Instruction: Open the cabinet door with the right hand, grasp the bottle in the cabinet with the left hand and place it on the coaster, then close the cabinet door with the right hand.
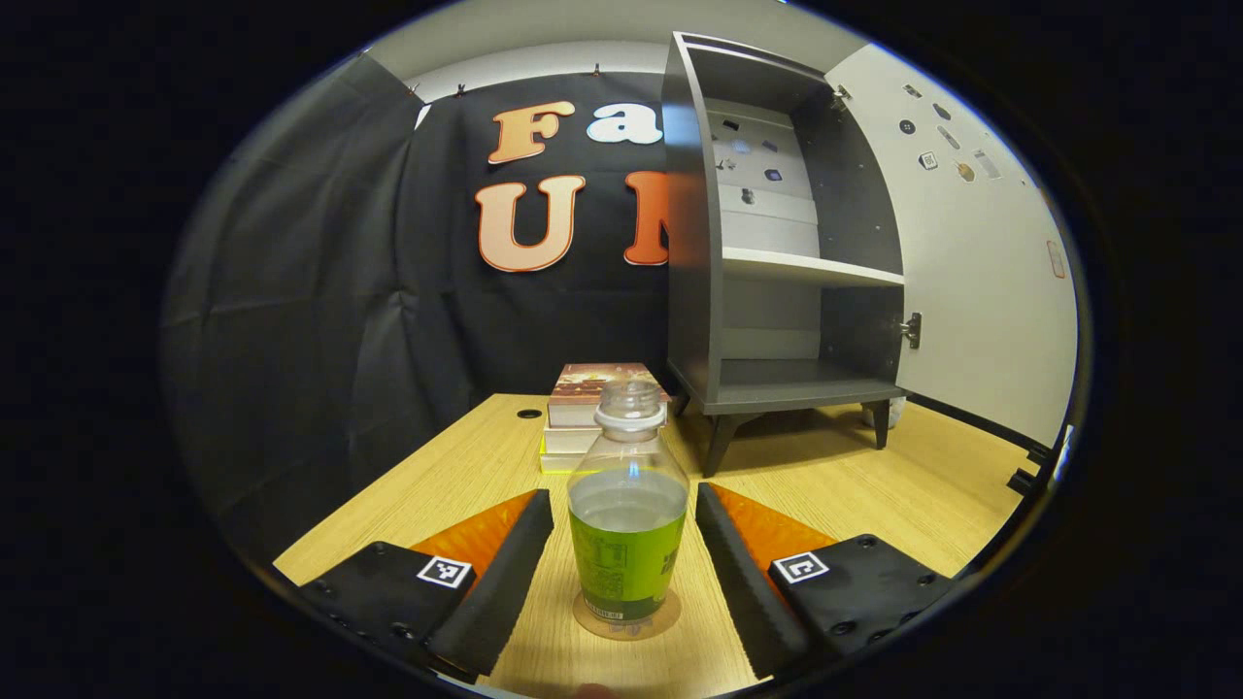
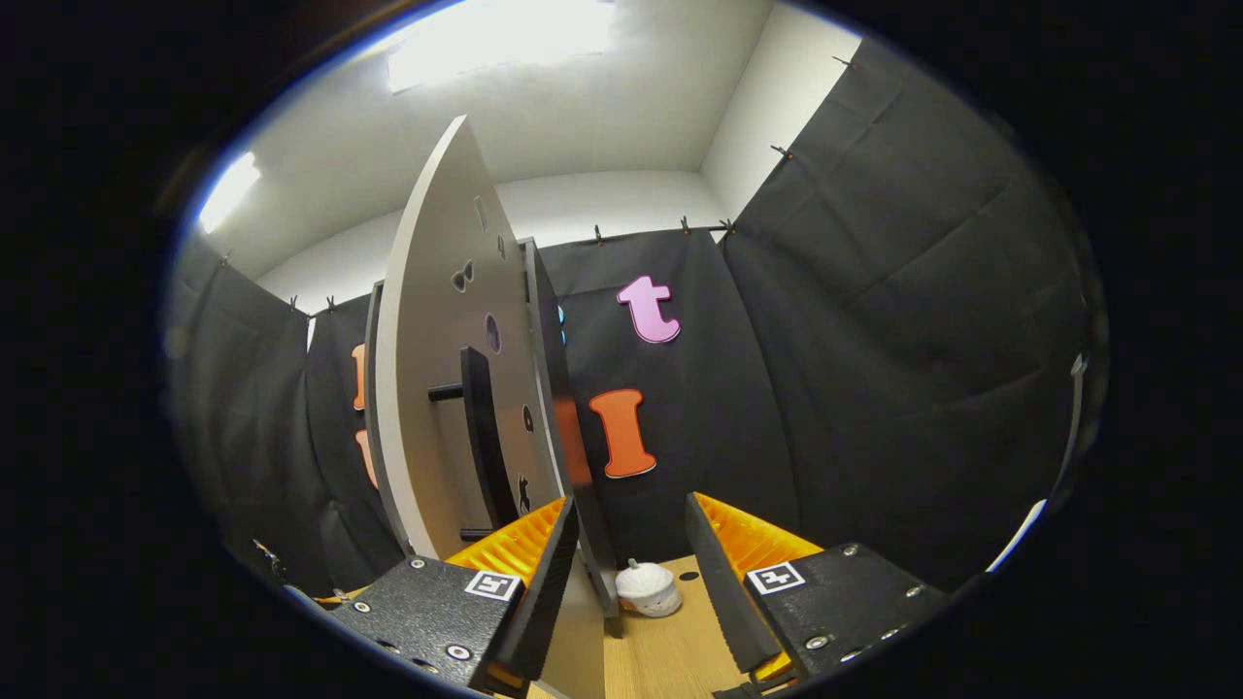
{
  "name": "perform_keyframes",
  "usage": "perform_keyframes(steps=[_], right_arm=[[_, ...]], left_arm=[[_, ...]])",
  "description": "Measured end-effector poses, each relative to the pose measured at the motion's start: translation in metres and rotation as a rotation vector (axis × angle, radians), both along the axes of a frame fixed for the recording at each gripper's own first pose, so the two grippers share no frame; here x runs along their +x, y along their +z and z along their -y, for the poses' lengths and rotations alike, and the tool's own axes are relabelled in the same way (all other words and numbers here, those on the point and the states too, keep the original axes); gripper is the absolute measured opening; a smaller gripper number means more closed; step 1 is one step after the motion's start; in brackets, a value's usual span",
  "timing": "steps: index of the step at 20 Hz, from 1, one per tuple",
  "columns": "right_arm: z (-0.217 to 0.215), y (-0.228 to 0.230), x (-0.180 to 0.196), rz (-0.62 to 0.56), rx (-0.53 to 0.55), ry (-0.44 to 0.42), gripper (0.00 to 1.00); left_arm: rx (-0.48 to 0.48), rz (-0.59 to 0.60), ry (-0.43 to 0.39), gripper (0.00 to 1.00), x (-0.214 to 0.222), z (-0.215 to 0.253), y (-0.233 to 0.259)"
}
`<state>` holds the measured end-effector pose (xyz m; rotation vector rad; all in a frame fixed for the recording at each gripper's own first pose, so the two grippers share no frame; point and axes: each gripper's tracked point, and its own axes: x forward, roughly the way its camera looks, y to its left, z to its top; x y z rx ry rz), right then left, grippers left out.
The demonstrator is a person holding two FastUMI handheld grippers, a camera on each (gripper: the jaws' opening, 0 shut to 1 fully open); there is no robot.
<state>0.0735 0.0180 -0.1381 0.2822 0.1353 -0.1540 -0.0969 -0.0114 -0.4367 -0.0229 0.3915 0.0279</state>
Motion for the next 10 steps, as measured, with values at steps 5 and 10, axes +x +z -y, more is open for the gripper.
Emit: perform_keyframes(steps=[5,10], right_arm=[[0.01,0.008,0.0,0.018,-0.003,-0.014,0.7],[0.02,0.009,0.003,0.007,0.005,-0.013,0.7]], left_arm=[[0.014,0.055,-0.003,0.97,-0.006,0.004,0.054],[-0.004,0.034,-0.053,0.96,-0.003,0.013,0.106]])
